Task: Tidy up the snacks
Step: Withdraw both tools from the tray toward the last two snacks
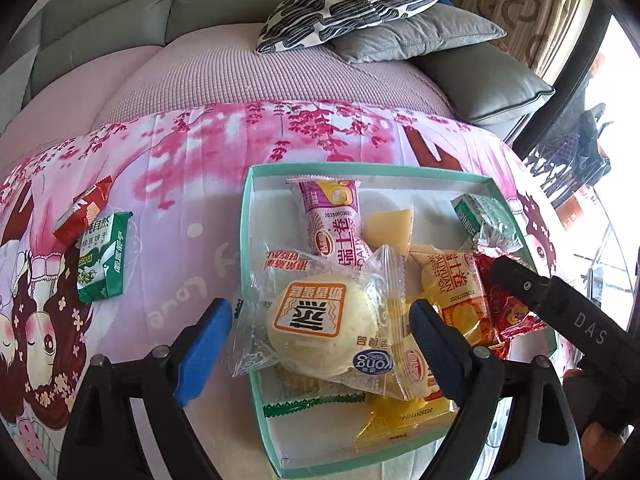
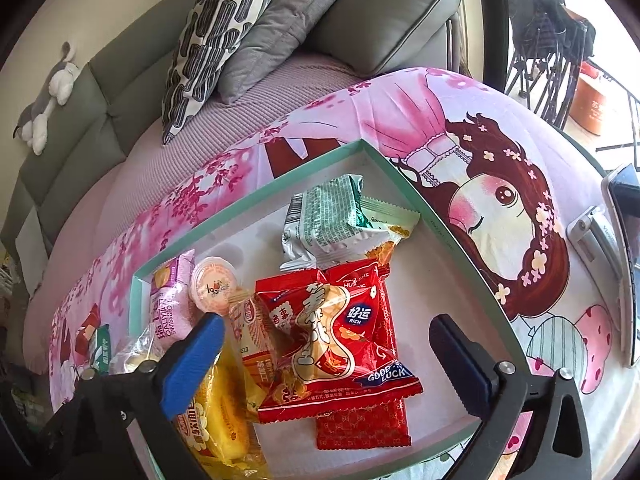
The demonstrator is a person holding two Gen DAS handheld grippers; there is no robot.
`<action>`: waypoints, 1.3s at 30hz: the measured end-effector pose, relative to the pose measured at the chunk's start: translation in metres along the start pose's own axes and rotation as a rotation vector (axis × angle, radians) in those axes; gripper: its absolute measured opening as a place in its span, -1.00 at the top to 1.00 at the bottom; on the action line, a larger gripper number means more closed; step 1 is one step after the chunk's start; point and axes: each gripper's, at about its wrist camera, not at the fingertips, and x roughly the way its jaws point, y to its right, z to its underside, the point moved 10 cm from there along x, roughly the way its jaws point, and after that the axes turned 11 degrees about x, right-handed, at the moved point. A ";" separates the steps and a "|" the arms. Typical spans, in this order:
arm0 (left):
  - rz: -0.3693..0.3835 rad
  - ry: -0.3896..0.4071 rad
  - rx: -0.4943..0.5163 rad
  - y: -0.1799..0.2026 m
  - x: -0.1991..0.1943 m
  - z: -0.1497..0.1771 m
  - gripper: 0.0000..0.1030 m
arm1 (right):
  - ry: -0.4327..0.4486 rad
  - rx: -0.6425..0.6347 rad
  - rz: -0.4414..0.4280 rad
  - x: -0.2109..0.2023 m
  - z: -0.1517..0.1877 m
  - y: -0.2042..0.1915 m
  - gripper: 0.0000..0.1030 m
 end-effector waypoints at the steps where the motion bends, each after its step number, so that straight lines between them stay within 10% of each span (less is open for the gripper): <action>1: 0.002 0.007 -0.001 0.000 -0.002 -0.001 -0.76 | 0.004 0.001 0.000 -0.001 -0.001 0.000 -1.00; 21: -0.002 0.077 -0.055 -0.019 -0.029 -0.015 -0.92 | 0.010 -0.023 -0.001 -0.003 -0.001 -0.003 -1.00; 39: -0.178 0.096 -0.301 -0.140 -0.048 0.002 -0.92 | 0.060 -0.177 -0.022 -0.018 0.007 -0.042 -1.00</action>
